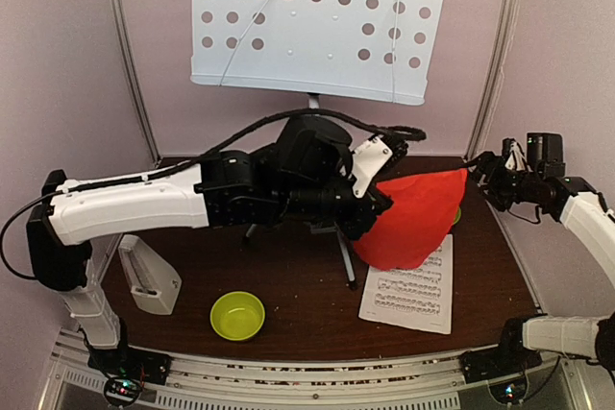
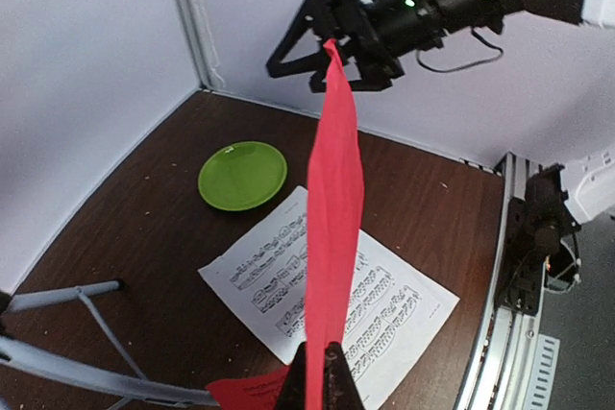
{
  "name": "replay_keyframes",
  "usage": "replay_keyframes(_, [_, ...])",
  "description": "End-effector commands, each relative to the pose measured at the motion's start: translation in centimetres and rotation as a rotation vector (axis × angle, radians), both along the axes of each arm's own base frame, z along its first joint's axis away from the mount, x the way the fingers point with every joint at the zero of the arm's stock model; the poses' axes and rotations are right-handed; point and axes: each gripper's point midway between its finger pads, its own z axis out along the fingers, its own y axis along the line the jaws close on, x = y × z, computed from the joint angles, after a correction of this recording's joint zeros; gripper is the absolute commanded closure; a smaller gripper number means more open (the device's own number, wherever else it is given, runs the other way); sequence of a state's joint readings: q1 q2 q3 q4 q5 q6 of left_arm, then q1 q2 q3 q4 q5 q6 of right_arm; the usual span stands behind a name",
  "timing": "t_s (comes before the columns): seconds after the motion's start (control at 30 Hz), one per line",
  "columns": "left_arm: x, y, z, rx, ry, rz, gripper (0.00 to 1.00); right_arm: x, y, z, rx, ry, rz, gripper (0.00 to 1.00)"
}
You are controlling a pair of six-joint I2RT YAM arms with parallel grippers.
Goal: Set up the instrument practice props
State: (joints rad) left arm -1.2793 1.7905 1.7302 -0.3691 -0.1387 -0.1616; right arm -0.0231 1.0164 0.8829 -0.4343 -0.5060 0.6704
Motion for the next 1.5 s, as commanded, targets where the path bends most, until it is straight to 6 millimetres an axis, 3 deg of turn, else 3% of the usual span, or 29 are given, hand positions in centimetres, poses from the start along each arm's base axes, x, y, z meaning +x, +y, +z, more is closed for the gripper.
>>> replay_keyframes(0.0, [1.6,3.6,2.9,-0.073,0.065,0.157,1.00,0.4,0.1,2.9,-0.074,-0.090,-0.016,0.17])
replay_keyframes(0.17, [1.6,6.4,4.9,-0.135,0.112,0.244,1.00,-0.9,2.7,3.0,-0.075,-0.142,0.035,0.12])
replay_keyframes(0.33, [1.9,9.5,4.9,-0.168,0.149,0.340,1.00,-2.6,4.7,1.7,-0.100,-0.141,0.115,0.10])
replay_keyframes(0.5, [2.5,11.8,5.9,-0.226,0.185,0.405,1.00,-3.9,6.8,1.7,-0.099,-0.170,0.202,0.09])
replay_keyframes(0.7, [4.3,13.7,6.3,-0.252,0.255,0.597,1.00,-6.3,10.5,4.1,-0.107,-0.248,0.340,0.07])
replay_keyframes(0.83, [4.9,14.6,7.2,-0.360,0.376,0.727,1.00,-8.5,12.3,5.6,-0.162,-0.317,0.422,0.00])
replay_keyframes(1.03, [4.6,15.6,6.3,-0.455,0.573,0.879,1.00,-11.6,14.5,7.7,-0.198,-0.398,0.489,0.00])
replay_keyframes(1.17, [4.4,16.3,6.8,-0.495,0.626,0.956,1.00,-12.9,16.9,9.3,-0.240,-0.427,0.546,0.00])
replay_keyframes(1.37, [3.7,15.4,7.8,-0.572,0.707,1.002,1.00,-16.2,21.6,12.6,-0.298,-0.493,0.667,0.00])
replay_keyframes(1.47, [3.1,14.6,9.4,-0.612,0.699,0.987,1.00,-17.6,23.3,14.3,-0.303,-0.536,0.697,0.00])
